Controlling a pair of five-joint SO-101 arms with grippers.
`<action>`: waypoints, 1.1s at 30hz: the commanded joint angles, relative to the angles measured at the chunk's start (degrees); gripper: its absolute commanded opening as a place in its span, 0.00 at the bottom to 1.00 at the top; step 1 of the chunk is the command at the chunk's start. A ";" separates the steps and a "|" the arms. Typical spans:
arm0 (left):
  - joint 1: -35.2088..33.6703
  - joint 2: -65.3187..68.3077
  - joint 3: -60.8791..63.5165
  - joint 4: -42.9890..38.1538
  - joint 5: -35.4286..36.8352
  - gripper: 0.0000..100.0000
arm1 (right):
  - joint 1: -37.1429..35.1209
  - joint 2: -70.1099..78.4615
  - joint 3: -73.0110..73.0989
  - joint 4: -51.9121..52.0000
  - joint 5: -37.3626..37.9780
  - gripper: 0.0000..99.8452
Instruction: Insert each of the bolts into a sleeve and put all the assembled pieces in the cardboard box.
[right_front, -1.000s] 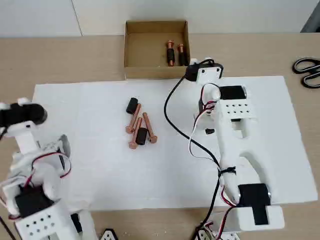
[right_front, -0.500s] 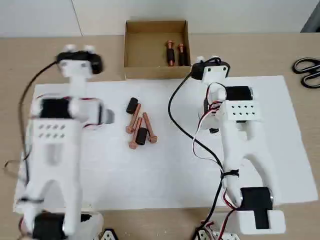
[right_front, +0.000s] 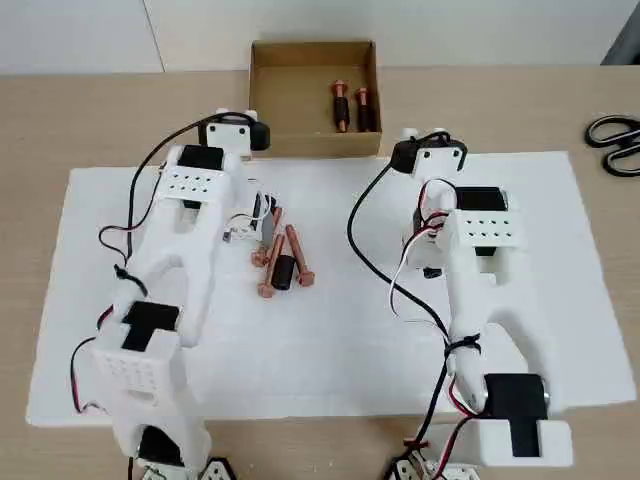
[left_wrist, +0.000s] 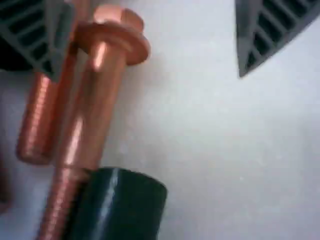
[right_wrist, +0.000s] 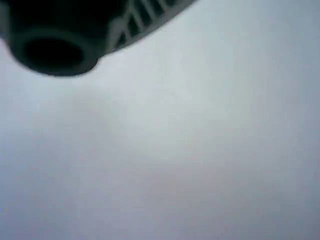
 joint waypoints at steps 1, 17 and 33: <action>0.62 1.67 -2.77 -2.29 0.35 0.22 | 0.13 -2.95 -0.35 -0.75 -0.53 0.00; 0.62 9.76 -2.77 -6.59 0.35 0.11 | -0.13 -2.59 -0.35 -0.75 -0.53 0.00; 6.77 9.41 -3.30 -3.69 -0.09 0.01 | -0.13 -2.51 -0.26 -1.45 -0.53 0.00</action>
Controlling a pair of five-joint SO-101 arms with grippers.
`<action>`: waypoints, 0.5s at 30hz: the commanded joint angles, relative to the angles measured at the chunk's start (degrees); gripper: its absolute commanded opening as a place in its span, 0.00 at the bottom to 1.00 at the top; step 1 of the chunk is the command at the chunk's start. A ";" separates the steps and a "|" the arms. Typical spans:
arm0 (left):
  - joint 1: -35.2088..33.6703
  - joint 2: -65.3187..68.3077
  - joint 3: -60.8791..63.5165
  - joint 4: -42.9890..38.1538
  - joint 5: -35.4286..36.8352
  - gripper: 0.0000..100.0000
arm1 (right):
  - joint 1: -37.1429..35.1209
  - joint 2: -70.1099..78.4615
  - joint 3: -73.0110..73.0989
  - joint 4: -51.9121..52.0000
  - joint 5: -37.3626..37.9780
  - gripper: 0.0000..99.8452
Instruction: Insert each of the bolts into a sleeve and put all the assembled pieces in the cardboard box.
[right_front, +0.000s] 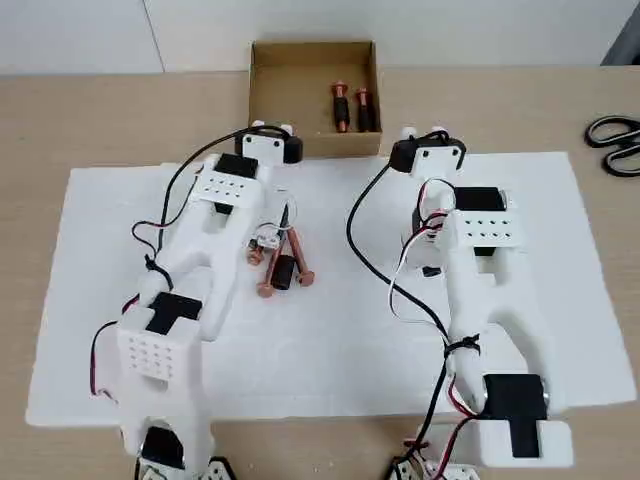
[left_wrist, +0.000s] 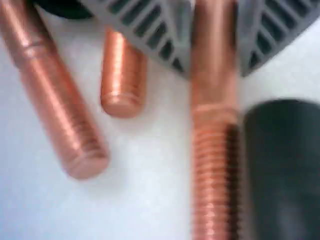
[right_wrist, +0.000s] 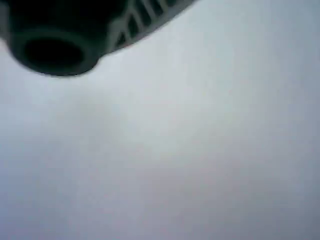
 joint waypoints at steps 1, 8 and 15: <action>1.41 1.32 -1.45 1.05 -0.26 0.01 | 0.04 -2.51 -0.18 -0.66 -0.53 0.00; 1.67 1.32 -11.65 11.25 -3.34 0.01 | 0.04 -2.51 -0.18 -0.66 -0.53 0.00; 2.20 1.32 -24.48 21.19 -8.88 0.01 | 0.04 -2.51 -0.18 -0.75 -0.53 0.00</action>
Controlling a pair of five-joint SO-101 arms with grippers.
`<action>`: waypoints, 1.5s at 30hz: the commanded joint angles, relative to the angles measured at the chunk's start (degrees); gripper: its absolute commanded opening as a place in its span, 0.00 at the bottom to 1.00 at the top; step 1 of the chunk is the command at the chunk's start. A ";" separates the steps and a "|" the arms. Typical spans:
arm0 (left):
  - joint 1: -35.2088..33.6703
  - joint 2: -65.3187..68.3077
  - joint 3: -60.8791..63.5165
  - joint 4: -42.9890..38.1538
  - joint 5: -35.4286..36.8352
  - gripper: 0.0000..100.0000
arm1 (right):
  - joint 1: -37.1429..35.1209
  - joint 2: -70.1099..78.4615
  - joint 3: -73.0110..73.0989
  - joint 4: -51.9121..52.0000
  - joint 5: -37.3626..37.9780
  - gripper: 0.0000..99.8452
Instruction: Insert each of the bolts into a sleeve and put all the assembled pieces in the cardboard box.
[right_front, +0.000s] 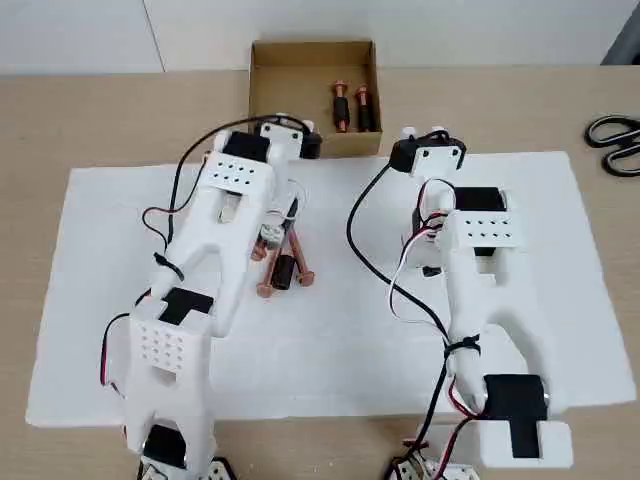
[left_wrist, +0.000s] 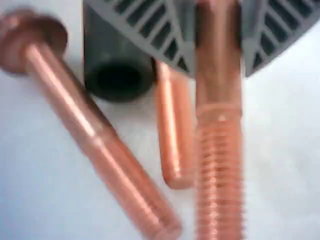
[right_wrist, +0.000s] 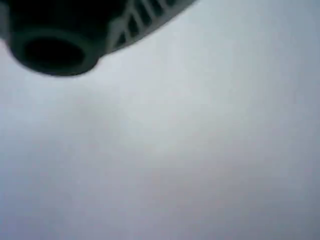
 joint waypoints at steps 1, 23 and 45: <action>0.44 -1.23 -6.29 2.37 -2.20 0.01 | 0.04 -2.51 -0.18 -0.75 -0.53 0.00; -8.44 -27.52 21.93 2.29 -60.04 0.01 | -0.04 -2.42 -0.18 -0.75 -0.53 0.00; -14.77 -12.66 21.67 -3.34 -101.01 0.01 | -0.13 -3.03 3.52 -2.68 -0.44 0.00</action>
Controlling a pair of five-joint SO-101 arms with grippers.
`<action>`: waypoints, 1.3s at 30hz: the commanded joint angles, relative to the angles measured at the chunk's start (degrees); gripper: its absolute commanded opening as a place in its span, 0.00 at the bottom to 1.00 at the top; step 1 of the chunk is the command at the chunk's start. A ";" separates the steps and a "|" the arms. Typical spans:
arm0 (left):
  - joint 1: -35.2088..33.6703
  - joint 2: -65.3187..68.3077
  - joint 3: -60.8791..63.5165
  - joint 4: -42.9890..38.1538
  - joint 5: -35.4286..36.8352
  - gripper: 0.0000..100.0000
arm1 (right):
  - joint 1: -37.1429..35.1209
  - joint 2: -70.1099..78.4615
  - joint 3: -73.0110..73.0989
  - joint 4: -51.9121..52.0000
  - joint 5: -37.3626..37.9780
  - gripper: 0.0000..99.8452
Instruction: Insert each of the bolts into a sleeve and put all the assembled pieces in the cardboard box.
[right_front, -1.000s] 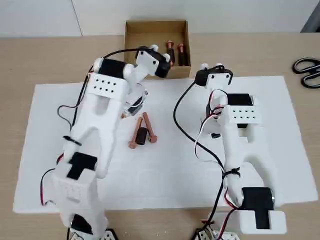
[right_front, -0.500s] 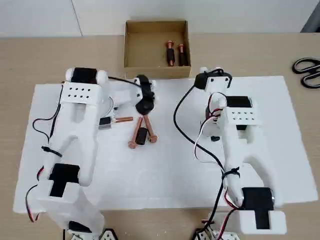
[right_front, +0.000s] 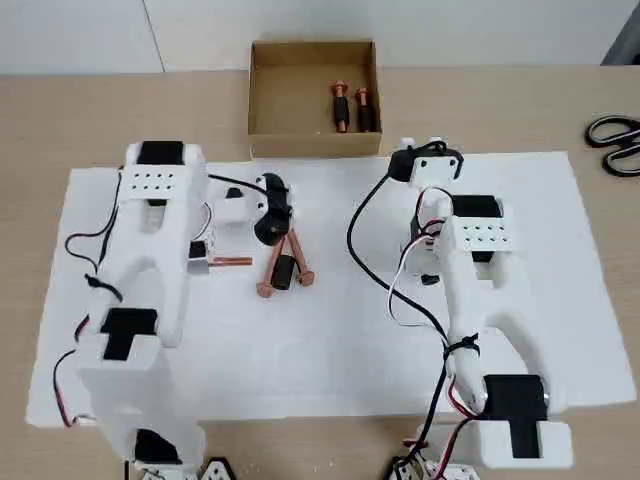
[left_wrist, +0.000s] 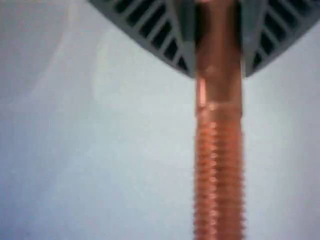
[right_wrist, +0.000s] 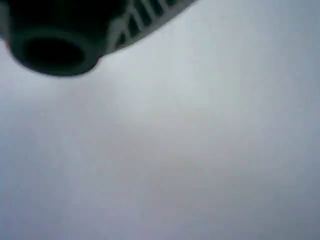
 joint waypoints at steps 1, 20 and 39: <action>-0.35 1.49 -1.19 -4.22 -24.26 0.01 | -0.13 -3.03 -0.35 -0.40 -0.44 0.00; -0.88 8.88 -17.10 -4.66 -7.30 0.10 | -2.86 -3.03 -0.35 -0.48 -0.35 0.00; 0.09 7.91 -40.92 2.37 85.63 0.10 | -2.86 -3.03 -0.35 -0.92 -0.44 0.00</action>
